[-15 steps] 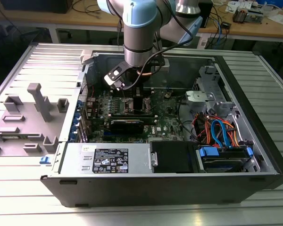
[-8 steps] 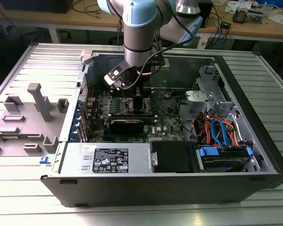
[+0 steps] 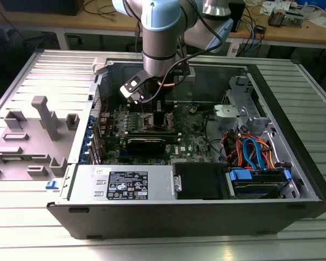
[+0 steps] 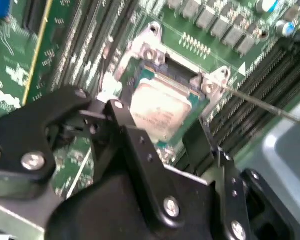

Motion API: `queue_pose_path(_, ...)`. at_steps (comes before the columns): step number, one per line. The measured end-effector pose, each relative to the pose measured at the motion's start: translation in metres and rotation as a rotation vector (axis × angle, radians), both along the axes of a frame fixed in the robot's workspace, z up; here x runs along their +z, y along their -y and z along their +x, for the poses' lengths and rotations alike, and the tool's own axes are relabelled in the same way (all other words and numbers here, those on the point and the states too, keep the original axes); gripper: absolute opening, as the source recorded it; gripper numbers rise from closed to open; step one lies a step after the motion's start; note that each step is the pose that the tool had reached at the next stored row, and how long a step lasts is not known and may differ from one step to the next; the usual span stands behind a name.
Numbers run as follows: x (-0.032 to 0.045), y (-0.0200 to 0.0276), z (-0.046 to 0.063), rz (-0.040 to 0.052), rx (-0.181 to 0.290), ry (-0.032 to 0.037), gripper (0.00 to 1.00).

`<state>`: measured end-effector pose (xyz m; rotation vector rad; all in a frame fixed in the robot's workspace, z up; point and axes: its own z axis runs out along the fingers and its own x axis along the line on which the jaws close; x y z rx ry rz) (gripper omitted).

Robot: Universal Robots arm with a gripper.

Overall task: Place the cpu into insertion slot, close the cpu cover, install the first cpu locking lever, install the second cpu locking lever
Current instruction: 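Place the cpu into insertion slot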

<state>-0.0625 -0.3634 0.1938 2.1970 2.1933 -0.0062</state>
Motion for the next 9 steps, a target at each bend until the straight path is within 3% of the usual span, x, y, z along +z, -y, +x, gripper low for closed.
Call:
queue_pose_path(8, -0.0002, 0.0008, 0.0, 0.0006, 0.0, 0.0004, 0.66)
queue_pose_path(9, -0.0002, 0.0008, 0.0, 0.0005, 0.0, 0.0003, 0.72)
